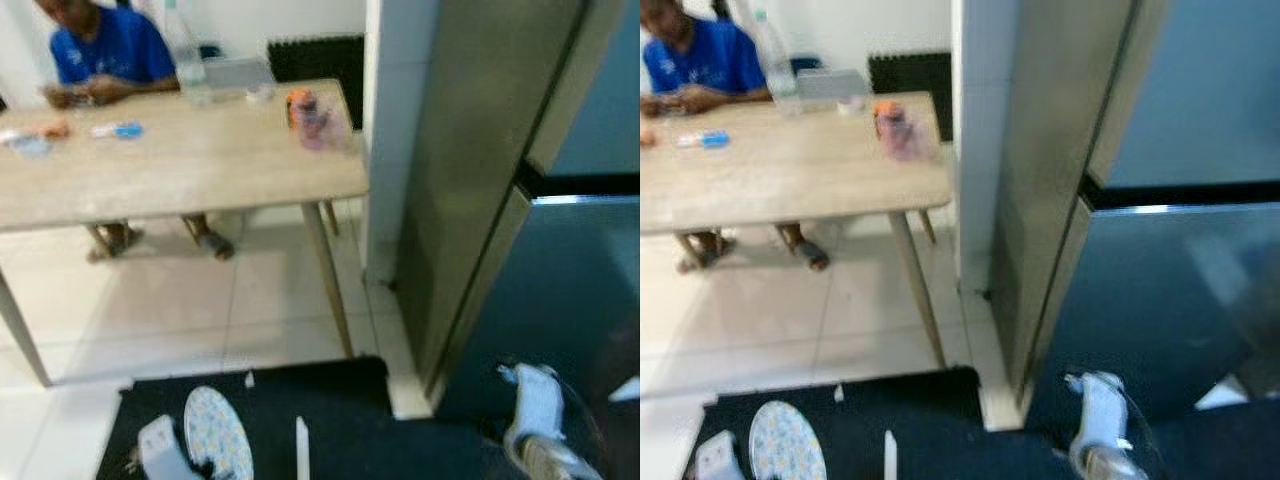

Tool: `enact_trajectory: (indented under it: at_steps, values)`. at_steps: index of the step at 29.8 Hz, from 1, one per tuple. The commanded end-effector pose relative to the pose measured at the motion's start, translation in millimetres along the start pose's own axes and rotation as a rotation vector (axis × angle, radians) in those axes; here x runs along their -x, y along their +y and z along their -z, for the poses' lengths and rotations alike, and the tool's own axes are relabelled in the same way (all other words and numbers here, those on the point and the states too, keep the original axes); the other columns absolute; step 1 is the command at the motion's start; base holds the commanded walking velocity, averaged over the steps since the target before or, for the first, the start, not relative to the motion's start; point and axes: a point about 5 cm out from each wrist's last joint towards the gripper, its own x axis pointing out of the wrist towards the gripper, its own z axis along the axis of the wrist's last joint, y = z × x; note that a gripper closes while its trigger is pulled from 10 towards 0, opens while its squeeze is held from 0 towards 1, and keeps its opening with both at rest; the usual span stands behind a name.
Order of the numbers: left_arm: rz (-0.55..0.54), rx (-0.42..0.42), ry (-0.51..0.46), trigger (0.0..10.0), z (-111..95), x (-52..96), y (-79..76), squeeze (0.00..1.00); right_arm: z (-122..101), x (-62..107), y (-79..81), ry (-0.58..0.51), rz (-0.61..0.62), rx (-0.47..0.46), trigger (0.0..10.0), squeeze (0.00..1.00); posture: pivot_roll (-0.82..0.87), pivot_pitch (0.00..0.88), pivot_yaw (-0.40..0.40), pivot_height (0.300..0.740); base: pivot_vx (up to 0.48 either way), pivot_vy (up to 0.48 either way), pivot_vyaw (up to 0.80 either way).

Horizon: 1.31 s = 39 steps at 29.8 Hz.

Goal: Restocking fridge

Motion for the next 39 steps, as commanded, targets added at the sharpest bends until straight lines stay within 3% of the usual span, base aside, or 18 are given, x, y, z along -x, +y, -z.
enact_trajectory:
  at_steps: [1, 7, 11, 22, 27, 29, 31, 32, 34, 35, 36, 37, 38, 39]
  values:
    - [0.013, -0.011, -0.008, 10.0, -3.6, -2.3, -5.2, 0.00, -5.8, -2.4, 10.9, -0.026, -0.035, 0.009, 10.0, 0.00, -0.04, 0.000, 0.021, 0.740, 0.000, -0.469, 0.00]
    - [0.053, -0.005, -0.018, 10.0, -6.5, -9.1, -24.3, 0.00, -29.1, -4.2, 13.2, -0.102, -0.064, 0.079, 10.0, 0.00, -0.04, 0.000, 0.003, 0.740, 0.000, -0.459, 0.00]
    - [0.070, -0.031, -0.014, 10.0, -7.6, -11.4, -31.6, 0.00, -46.9, -5.2, 23.4, -0.166, -0.156, 0.046, 10.0, 0.00, -0.04, 0.000, 0.000, 0.740, 0.000, 0.000, 0.00]
    - [0.031, -0.043, 0.012, 10.0, -1.4, -5.8, -15.3, 0.00, -75.8, -4.4, 45.9, -0.272, -0.306, 0.105, 10.0, 0.00, -0.02, 0.000, 0.004, 0.740, 0.000, 0.000, 0.00]
    - [0.044, -0.049, 0.018, 10.0, -0.2, -6.4, -18.1, 0.00, -121.8, 5.2, 61.5, -0.446, -0.485, 0.143, 10.0, 0.00, -0.02, 0.000, 0.000, 0.740, 0.000, 0.000, 0.00]
    - [0.044, -0.049, 0.018, 10.0, -0.2, -6.4, -18.1, 0.00, -121.8, 5.2, 61.5, -0.446, -0.485, 0.143, 10.0, 0.00, -0.02, 0.000, 0.000, 0.740, 0.000, 0.000, 0.00]
    - [0.060, -0.057, 0.019, 10.0, -0.1, -7.0, -20.6, 0.00, -148.2, 19.4, 73.8, -0.565, -0.706, 0.166, 10.0, 0.00, -0.02, 0.000, -0.003, 0.740, 0.000, 0.000, 0.00]
    - [0.060, -0.057, 0.019, 10.0, -0.1, -7.0, -20.6, 0.00, -148.2, 19.4, 73.8, -0.565, -0.706, 0.166, 10.0, 0.00, -0.02, 0.000, -0.003, 0.740, 0.000, 0.000, 0.00]
    - [0.074, -0.061, 0.019, 10.0, -0.1, -7.6, -23.1, 0.00, -169.8, 41.0, 84.1, -0.657, -0.984, 0.261, 10.0, 0.00, -0.02, 0.000, -0.007, 0.740, 0.000, 0.000, 0.00]
    - [0.074, -0.061, 0.019, 10.0, -0.1, -7.6, -23.1, 0.00, -169.8, 41.0, 84.1, -0.657, -0.984, 0.261, 10.0, 0.00, -0.02, 0.000, -0.007, 0.740, 0.000, 0.000, 0.00]
    - [0.077, -0.061, 0.018, 10.0, -0.1, -7.7, -23.7, 0.00, -177.6, 49.5, 87.3, -0.677, -1.079, 0.295, 10.0, 0.00, -0.02, 0.000, -0.007, 0.740, 0.000, 0.000, 0.00]
    - [0.078, -0.058, 0.017, 10.0, 0.0, -7.8, -24.0, 0.00, -190.4, 57.5, 91.0, -0.715, -1.134, 0.300, 10.0, 0.23, -0.02, 0.000, -0.007, 0.740, 0.000, 0.000, 0.00]
    - [0.078, -0.058, 0.017, 10.0, 0.0, -7.8, -24.0, 0.00, -190.4, 57.5, 91.0, -0.715, -1.134, 0.300, 10.0, 0.23, -0.02, 0.000, -0.007, 0.740, 0.000, 0.000, 0.00]
    - [0.078, -0.057, 0.017, 10.0, 0.2, -7.7, -24.0, 0.00, -204.2, 64.5, 94.5, -0.763, -1.160, 0.294, 10.0, 0.58, -0.02, 0.000, -0.007, 0.740, 0.000, 0.000, 0.00]
